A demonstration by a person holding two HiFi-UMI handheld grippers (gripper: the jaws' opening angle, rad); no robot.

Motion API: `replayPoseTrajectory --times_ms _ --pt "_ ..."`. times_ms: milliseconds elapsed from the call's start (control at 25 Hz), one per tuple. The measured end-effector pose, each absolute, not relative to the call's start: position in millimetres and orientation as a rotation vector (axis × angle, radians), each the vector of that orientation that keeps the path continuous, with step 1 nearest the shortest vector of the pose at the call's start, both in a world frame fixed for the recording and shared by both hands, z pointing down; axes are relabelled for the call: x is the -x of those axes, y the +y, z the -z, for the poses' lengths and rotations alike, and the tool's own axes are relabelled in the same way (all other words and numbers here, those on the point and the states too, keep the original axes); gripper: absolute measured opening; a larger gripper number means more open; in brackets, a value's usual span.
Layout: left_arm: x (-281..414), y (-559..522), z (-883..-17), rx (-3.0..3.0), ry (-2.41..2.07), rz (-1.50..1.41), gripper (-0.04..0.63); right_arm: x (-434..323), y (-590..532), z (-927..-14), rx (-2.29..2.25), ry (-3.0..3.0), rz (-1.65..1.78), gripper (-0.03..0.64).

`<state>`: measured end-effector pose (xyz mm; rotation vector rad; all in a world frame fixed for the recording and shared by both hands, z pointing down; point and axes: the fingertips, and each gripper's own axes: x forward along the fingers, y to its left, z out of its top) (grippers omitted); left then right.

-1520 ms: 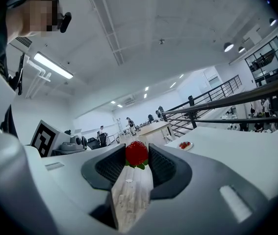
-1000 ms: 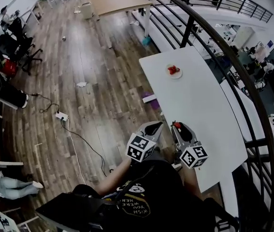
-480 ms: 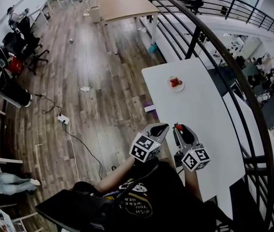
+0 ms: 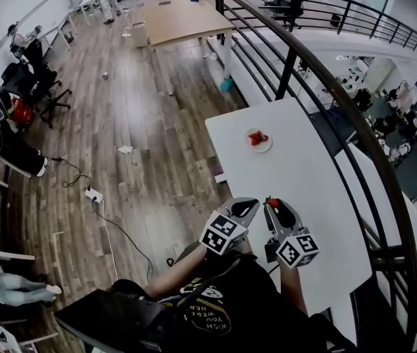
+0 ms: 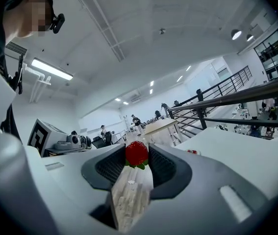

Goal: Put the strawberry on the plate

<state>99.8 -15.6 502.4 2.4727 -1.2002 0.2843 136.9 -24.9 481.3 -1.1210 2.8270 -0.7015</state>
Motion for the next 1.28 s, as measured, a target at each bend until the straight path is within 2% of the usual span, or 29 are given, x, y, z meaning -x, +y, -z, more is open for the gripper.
replayPoseTrajectory --times_ms 480,1280 --pt "-77.7 -61.2 -490.4 -2.529 -1.148 -0.333 0.005 -114.4 -62.8 -469.2 1.193 2.768 0.71 0.147" --pt "24.1 -89.0 -511.4 -2.407 -1.179 -0.272 0.005 -40.8 -88.6 -490.9 1.276 2.778 0.781 0.147"
